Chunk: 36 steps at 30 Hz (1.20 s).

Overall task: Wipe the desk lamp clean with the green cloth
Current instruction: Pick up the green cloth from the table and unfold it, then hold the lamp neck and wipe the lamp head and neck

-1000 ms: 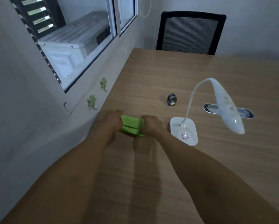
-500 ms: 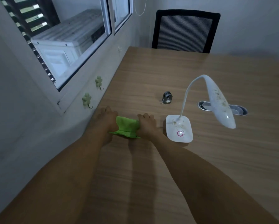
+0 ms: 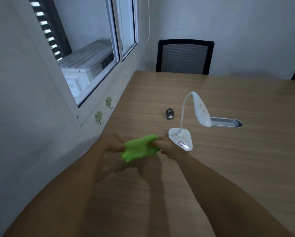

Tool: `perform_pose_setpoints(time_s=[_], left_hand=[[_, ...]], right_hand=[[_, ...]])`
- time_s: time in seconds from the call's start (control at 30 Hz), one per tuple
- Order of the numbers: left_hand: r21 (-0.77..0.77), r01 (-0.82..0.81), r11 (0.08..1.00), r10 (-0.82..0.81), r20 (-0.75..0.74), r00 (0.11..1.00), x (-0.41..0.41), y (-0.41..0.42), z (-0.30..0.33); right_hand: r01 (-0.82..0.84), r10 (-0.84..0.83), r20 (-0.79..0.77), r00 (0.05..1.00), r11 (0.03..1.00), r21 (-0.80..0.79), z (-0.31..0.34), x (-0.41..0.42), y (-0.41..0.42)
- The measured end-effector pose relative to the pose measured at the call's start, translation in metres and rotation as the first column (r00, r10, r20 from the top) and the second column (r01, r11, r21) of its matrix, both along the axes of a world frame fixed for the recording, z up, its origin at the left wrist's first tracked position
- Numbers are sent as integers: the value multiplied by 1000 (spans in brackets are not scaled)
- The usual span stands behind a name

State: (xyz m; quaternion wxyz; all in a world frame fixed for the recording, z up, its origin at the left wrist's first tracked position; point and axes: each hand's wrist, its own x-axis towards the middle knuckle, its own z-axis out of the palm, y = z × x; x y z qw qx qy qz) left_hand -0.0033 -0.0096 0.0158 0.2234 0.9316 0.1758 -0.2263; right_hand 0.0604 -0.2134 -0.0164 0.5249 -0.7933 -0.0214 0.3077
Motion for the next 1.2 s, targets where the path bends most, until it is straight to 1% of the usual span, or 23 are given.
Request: perform_pose_setpoints(time_s=[0.07, 0.1, 0.17, 0.23, 0.3, 0.37, 0.4, 0.47, 0.57, 0.67, 0.77, 0.83, 0.87, 0.93, 1.0, 1.07, 1.13, 1.2], left_hand=[[-202, -94, 975, 91, -25, 996, -8, -14, 6], [-307, -153, 940, 147, -41, 988, -13, -23, 12], [-465, -222, 857, 205, -87, 975, -19, -38, 18], [-580, -260, 772, 232, -124, 965, -19, -44, 16], [-653, -291, 699, 264, -143, 954, -15, -47, 8], [-690, -321, 649, 286, -169, 943, -14, -53, 4], [-695, -319, 644, 280, -173, 944, -14, -58, 2], [-693, -335, 638, 281, -196, 940, -17, -70, 2], [-682, -361, 636, 308, -205, 929, -16, -81, -6], [-638, -349, 687, 284, -206, 936, -12, -91, -12], [-590, -325, 740, 285, -162, 945, -4, -105, -1], [-578, -304, 757, 333, -60, 941, 5, -114, 15], [-598, -294, 746, 360, -9, 933, 11, -118, 25], [-659, -248, 710, 394, 80, 915, 25, -127, 47], [-712, -194, 675, 430, 165, 888, 41, -137, 69], [-739, -127, 662, 452, 258, 854, 56, -147, 89], [-741, -64, 668, 443, 328, 834, 69, -159, 104], [-744, -18, 667, 421, 357, 834, 78, -167, 114]], right_hand=[[111, -78, -187, 979, 978, 174, 4, -5, -16], [170, -100, -254, 962, 947, 271, 4, -8, -23], [307, -154, -351, 924, 845, 438, 2, -12, -37], [356, -139, -413, 900, 781, 514, -1, -19, -49], [330, -73, -435, 897, 766, 551, -4, -29, -59], [299, -23, -442, 897, 768, 566, -5, -39, -61], [296, -19, -443, 896, 769, 566, -5, -44, -61], [310, -63, -425, 903, 780, 543, -6, -49, -59], [360, -172, -386, 906, 792, 492, -9, -50, -60], [425, -270, -365, 891, 778, 463, -9, -47, -71], [539, -427, -341, 838, 747, 389, -5, -42, -96], [570, -521, -232, 821, 756, 322, 6, -39, -121], [572, -552, -154, 820, 776, 266, 13, -37, -133], [546, -556, 6, 831, 817, 188, 34, -33, -158], [467, -486, 173, 857, 873, 140, 60, -25, -179], [397, -389, 364, 846, 916, 56, 86, -16, -194], [366, -288, 553, 782, 930, -33, 112, -12, -201], [323, -184, 696, 694, 944, -73, 137, -11, -200]])
